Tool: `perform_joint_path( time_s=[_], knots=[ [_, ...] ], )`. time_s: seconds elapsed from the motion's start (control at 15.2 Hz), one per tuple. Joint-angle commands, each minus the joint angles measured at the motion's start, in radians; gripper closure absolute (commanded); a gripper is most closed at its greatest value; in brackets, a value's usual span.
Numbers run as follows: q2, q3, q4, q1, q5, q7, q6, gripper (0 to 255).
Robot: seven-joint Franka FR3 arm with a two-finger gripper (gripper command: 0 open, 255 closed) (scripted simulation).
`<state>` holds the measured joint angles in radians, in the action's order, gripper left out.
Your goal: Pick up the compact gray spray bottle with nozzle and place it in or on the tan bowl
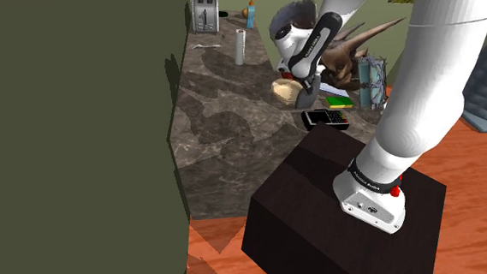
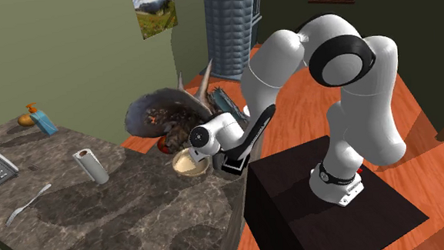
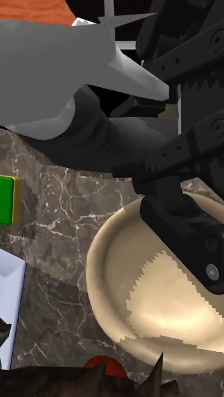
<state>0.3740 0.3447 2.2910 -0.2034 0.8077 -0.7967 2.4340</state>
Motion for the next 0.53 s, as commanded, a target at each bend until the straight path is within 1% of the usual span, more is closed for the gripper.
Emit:
perform_joint_path(
  time_s=[0.0, 0.46],
  knots=[
    [-0.029, 0.001, 0.004, 0.001, -0.006, -0.016, -0.021, 255],
    [-0.120, -0.002, 0.014, 0.006, -0.027, -0.069, -0.092, 255]
  ],
)
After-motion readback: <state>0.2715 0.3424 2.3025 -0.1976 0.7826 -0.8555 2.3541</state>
